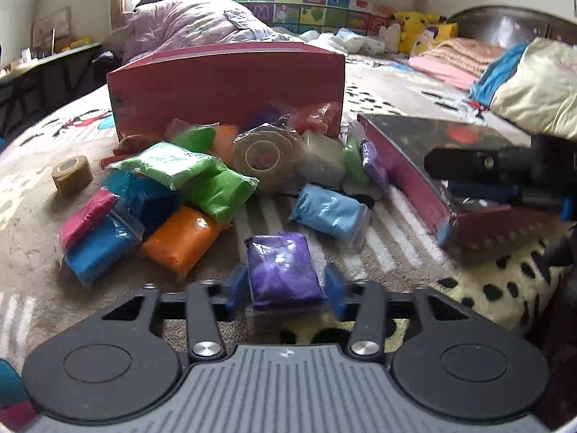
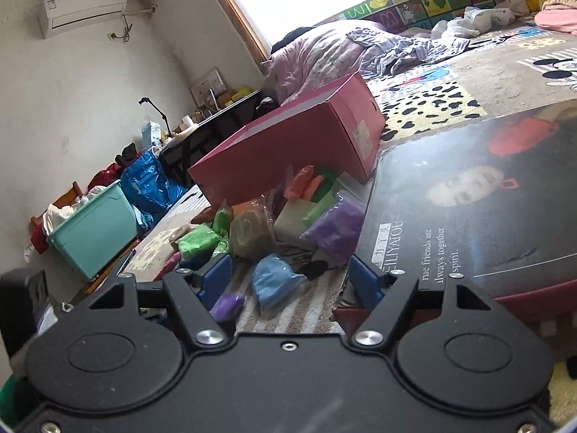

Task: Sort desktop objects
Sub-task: 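Grasp the purple clay packet from the pile with the left tool, then carry the purple packet into the pink box and open the left tool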

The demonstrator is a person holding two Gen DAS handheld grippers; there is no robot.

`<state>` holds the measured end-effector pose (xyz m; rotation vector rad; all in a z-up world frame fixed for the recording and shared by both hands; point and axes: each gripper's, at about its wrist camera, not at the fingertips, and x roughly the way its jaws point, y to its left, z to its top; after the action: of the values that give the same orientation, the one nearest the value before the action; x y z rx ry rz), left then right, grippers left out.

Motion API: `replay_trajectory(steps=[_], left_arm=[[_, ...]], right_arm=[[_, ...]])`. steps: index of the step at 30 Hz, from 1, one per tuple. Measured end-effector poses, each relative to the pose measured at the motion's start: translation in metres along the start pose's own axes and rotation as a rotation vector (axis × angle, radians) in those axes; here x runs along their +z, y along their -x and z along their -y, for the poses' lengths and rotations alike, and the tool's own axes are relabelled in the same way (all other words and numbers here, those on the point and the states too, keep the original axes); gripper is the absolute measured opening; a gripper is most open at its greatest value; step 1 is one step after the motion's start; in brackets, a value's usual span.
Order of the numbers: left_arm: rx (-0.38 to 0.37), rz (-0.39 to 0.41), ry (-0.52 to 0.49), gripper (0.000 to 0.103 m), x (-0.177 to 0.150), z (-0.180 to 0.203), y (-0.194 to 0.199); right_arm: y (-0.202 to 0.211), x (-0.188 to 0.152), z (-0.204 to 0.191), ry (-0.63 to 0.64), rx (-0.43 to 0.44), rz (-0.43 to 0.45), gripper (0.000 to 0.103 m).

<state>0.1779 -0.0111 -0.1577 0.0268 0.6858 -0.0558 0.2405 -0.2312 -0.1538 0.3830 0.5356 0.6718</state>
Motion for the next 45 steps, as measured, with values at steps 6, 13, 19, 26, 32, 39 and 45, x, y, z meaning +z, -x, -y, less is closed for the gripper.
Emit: replay_trajectory(steps=[6,13,19,26,32,39,45], left_arm=[[0.02,-0.002,0.029,0.064,-0.001,-0.001,-0.007],[0.007,0.006,0.046,0.037,0.004,-0.011,-0.006],[-0.026,0.035,0.079,0.037,0.017,-0.017,0.008],[-0.012,0.109,0.094,0.037,0.052,-0.031,0.021],[-0.001,0.154,0.091,0.037,0.087,-0.042,0.02],[0.018,0.224,0.037,0.037,0.142,-0.045,0.012],[0.01,0.227,0.072,0.037,0.191,-0.055,-0.017]], right_arm=[[-0.001,0.0,-0.001,-0.001,0.004,-0.004,0.073],[-0.004,0.001,0.002,-0.007,0.007,-0.007,0.073],[-0.007,0.003,0.005,-0.016,0.014,-0.003,0.073],[-0.012,0.005,0.003,0.01,0.021,-0.005,0.073],[-0.015,0.006,-0.001,0.042,0.031,0.0,0.073],[-0.021,0.006,-0.008,0.073,0.046,-0.022,0.074],[-0.026,0.007,-0.007,0.066,0.042,-0.044,0.074]])
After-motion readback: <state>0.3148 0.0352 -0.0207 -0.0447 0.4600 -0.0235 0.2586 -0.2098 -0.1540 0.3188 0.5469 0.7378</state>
